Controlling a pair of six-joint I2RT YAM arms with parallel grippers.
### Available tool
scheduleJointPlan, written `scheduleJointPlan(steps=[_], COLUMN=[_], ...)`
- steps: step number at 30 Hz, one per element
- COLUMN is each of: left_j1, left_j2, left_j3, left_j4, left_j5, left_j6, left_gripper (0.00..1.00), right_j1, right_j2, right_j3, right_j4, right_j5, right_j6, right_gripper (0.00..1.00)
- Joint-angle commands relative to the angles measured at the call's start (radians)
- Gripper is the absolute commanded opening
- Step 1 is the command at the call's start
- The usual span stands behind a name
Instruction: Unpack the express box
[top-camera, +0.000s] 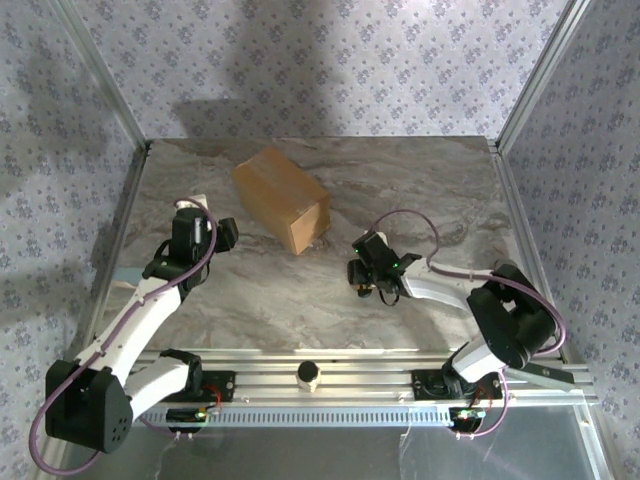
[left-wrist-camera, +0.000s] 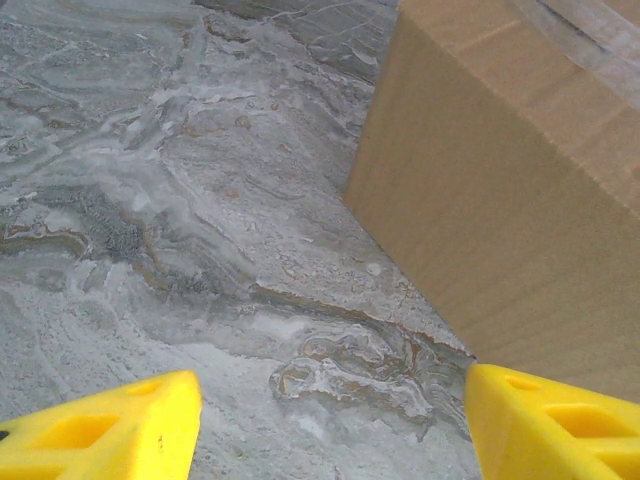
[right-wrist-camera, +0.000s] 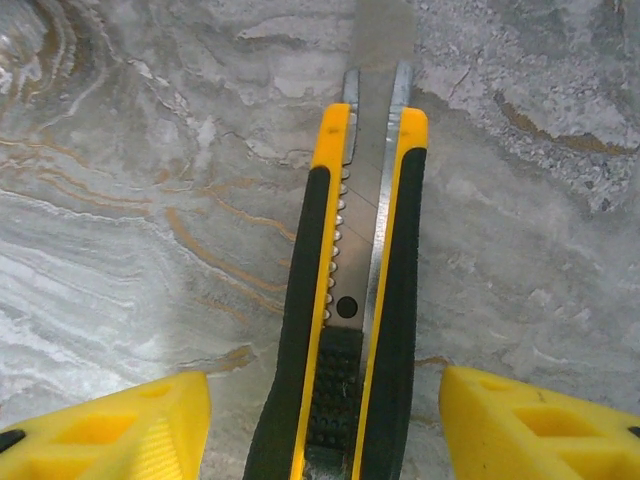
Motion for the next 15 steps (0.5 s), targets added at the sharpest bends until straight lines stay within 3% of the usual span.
scheduleJointPlan(steps=[1,15], left_j1=[-0.007,-0.009], left_j2=[-0.028,-0.019], left_j3=[0.036,0.083], left_j4=[-0.019,-0.070], left_j5=[0.005,-0.016], left_j6=[-0.007,-0.002], left_gripper=[0.70,0.70], right_j1=[0.007,0.010], right_j2=[0.030,0.105], right_j3=[0.037,0.069], right_j4=[-0.071,-0.118], right_j5=[0.034,0.034], right_j6=[0.039,0.082], right_gripper=[0.62,0.54])
